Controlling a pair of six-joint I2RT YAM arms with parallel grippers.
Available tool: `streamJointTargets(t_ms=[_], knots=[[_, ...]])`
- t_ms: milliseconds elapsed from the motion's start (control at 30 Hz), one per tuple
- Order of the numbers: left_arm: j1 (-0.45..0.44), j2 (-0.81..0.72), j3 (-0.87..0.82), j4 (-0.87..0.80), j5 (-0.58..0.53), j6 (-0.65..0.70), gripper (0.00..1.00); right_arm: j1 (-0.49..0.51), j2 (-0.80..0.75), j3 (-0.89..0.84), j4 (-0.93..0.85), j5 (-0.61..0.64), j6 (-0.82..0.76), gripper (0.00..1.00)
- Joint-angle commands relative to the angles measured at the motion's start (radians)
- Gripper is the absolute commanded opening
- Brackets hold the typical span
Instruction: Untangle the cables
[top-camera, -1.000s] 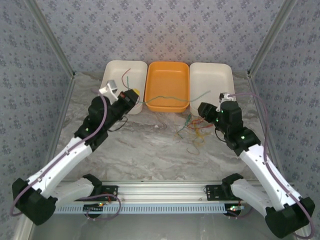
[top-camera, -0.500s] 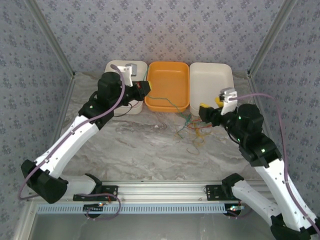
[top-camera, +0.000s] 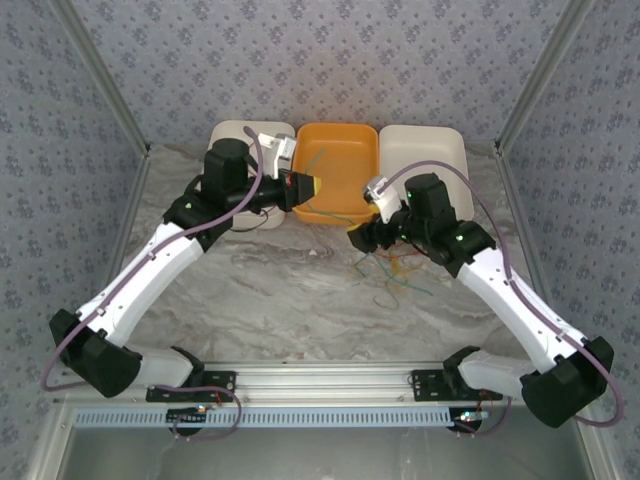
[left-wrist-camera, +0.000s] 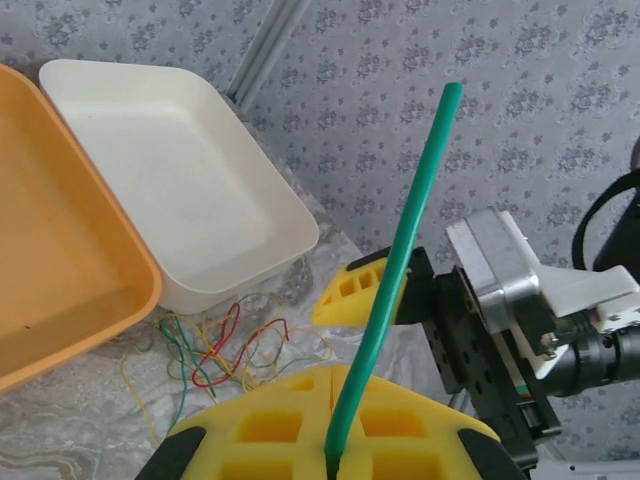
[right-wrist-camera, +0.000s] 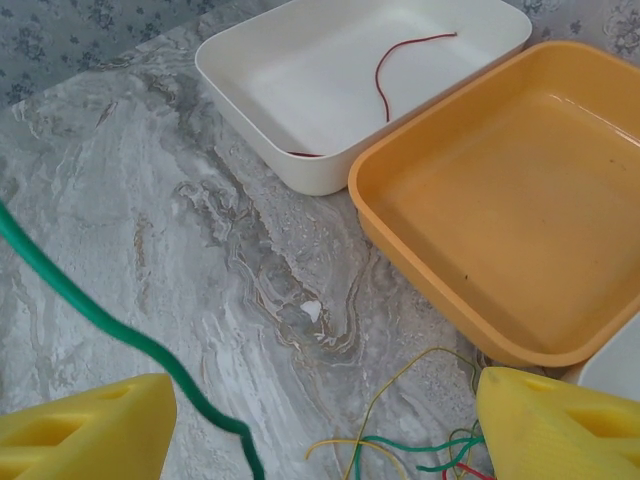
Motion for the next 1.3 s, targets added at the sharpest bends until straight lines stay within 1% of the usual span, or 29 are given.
streamJointTargets(t_ms=[0, 100, 167, 200, 233, 300, 367, 400, 433, 467, 500, 567, 600, 633, 700, 733, 767, 833, 900, 967, 1033, 1133, 1267], knots=[[0.000, 0.000, 0.032, 0.018, 0.044, 0.007, 0.00, 0.006, 0.039, 0.034, -0.003, -0.063, -0.045, 0.78], [0.001, 0.000, 0.034, 0.027, 0.047, -0.002, 0.00, 0.020, 0.066, 0.014, 0.020, -0.084, -0.037, 0.76], [-0.001, 0.005, 0.035, 0.032, 0.051, -0.012, 0.00, 0.020, 0.077, -0.014, 0.072, -0.112, -0.015, 0.75], [-0.001, 0.006, 0.037, 0.031, 0.050, -0.015, 0.00, 0.018, 0.081, -0.023, 0.093, -0.123, -0.004, 0.73], [-0.001, 0.005, 0.038, 0.028, 0.046, -0.016, 0.00, 0.017, 0.088, -0.030, 0.111, -0.129, 0.007, 0.68], [-0.001, -0.001, 0.039, 0.018, 0.037, -0.015, 0.00, 0.011, 0.093, -0.034, 0.136, -0.143, 0.028, 0.54], [-0.001, -0.006, 0.040, 0.009, 0.022, -0.012, 0.00, 0.010, 0.085, -0.040, 0.159, -0.140, 0.045, 0.38], [-0.001, -0.007, 0.041, 0.004, 0.009, -0.012, 0.00, 0.011, 0.080, -0.040, 0.165, -0.132, 0.053, 0.28], [-0.001, -0.008, 0.044, -0.005, -0.012, -0.013, 0.00, 0.009, 0.072, -0.041, 0.172, -0.119, 0.064, 0.14], [-0.001, -0.009, 0.050, -0.022, -0.047, -0.018, 0.02, 0.008, 0.065, -0.039, 0.175, -0.105, 0.077, 0.04], [-0.001, -0.010, 0.056, -0.037, -0.083, -0.023, 0.16, 0.005, 0.059, -0.036, 0.175, -0.096, 0.087, 0.00], [-0.001, -0.032, 0.055, -0.064, -0.211, -0.042, 0.57, -0.011, 0.058, -0.020, 0.161, -0.080, 0.115, 0.00], [-0.001, -0.056, 0.040, -0.066, -0.287, -0.054, 0.74, -0.024, 0.062, -0.010, 0.152, -0.070, 0.132, 0.00], [-0.002, -0.090, 0.012, -0.066, -0.385, -0.067, 0.97, -0.044, 0.070, 0.003, 0.139, -0.053, 0.152, 0.00], [-0.002, -0.157, -0.029, -0.094, -0.560, -0.087, 0.99, -0.082, 0.095, 0.036, 0.105, -0.018, 0.179, 0.00], [-0.002, -0.184, -0.040, -0.126, -0.627, -0.099, 0.99, -0.101, 0.111, 0.056, 0.091, 0.020, 0.192, 0.00], [-0.002, -0.211, -0.052, -0.143, -0.667, -0.105, 0.99, -0.126, 0.132, 0.065, 0.080, 0.049, 0.205, 0.00], [-0.002, -0.252, -0.089, -0.151, -0.664, -0.119, 0.98, -0.176, 0.180, 0.128, 0.067, 0.099, 0.238, 0.00], [-0.010, -0.276, -0.147, -0.137, -0.611, -0.153, 0.95, -0.238, 0.257, 0.188, 0.060, 0.116, 0.273, 0.00], [-0.039, -0.277, -0.210, -0.112, -0.569, -0.180, 0.92, -0.287, 0.345, 0.256, 0.052, 0.133, 0.305, 0.00], [-0.095, -0.268, -0.273, -0.083, -0.554, -0.198, 0.89, -0.323, 0.430, 0.326, 0.039, 0.169, 0.334, 0.00], [-0.208, -0.242, -0.357, -0.025, -0.562, -0.222, 0.86, -0.371, 0.583, 0.457, 0.001, 0.184, 0.379, 0.00], [-0.340, -0.191, -0.433, 0.049, -0.579, -0.263, 0.85, -0.427, 0.791, 0.655, -0.080, 0.167, 0.420, 0.00]])
